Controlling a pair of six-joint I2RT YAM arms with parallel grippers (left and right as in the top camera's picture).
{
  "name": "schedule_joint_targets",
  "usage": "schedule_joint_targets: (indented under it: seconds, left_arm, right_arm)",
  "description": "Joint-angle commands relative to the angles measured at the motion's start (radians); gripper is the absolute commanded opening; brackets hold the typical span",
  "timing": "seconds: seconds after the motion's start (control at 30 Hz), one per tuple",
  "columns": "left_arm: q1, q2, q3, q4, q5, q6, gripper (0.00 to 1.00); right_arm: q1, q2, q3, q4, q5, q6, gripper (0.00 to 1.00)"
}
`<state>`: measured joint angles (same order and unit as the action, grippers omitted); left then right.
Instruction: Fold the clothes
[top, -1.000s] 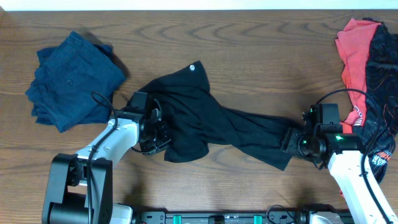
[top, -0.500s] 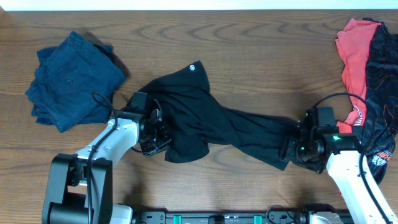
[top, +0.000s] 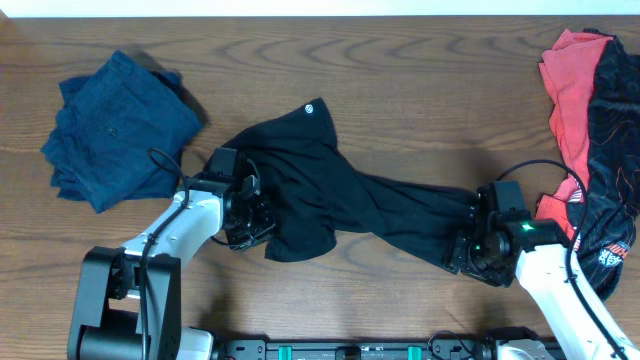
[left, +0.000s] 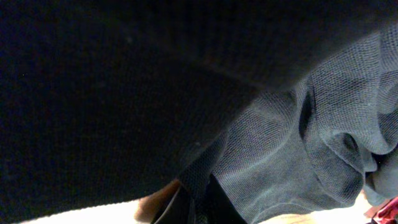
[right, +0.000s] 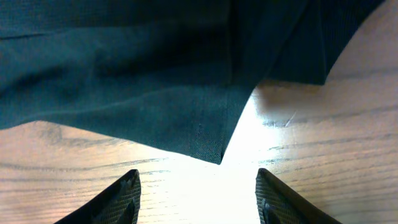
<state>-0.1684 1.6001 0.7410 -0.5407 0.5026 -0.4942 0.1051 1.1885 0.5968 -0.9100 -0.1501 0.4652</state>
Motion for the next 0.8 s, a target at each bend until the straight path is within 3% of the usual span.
schedule_joint_targets:
  seconds: [0.0, 0.43, 0.5, 0.53, 0.6, 0.77]
  left_arm:
    - [-0.002, 0.006, -0.006, -0.003, 0.014, 0.010, 0.06]
    - [-0.002, 0.006, -0.006, -0.003, 0.014, 0.010, 0.06]
    - [-0.002, 0.006, -0.006, -0.003, 0.014, 0.010, 0.06]
    - [-0.002, 0.006, -0.006, -0.003, 0.014, 0.010, 0.06]
    - [-0.002, 0.006, -0.006, -0.003, 0.014, 0.010, 0.06]
    - [-0.002, 0.006, -0.006, -0.003, 0.014, 0.010, 0.06]
  right_arm:
    - [0.021, 0.040, -0.018, 0.004, -0.005, 0.088, 0.57]
    - [0.021, 0.272, -0.018, 0.121, -0.052, 0.126, 0.56]
    - [0.021, 0.290, -0.018, 0.149, -0.061, 0.126, 0.48]
    - [0.021, 0.296, -0.018, 0.160, -0.065, 0.126, 0.36]
    - [0.021, 0.302, -0.018, 0.175, -0.064, 0.126, 0.02]
    - [0.021, 0.301, -0.014, 0.193, -0.064, 0.126, 0.01]
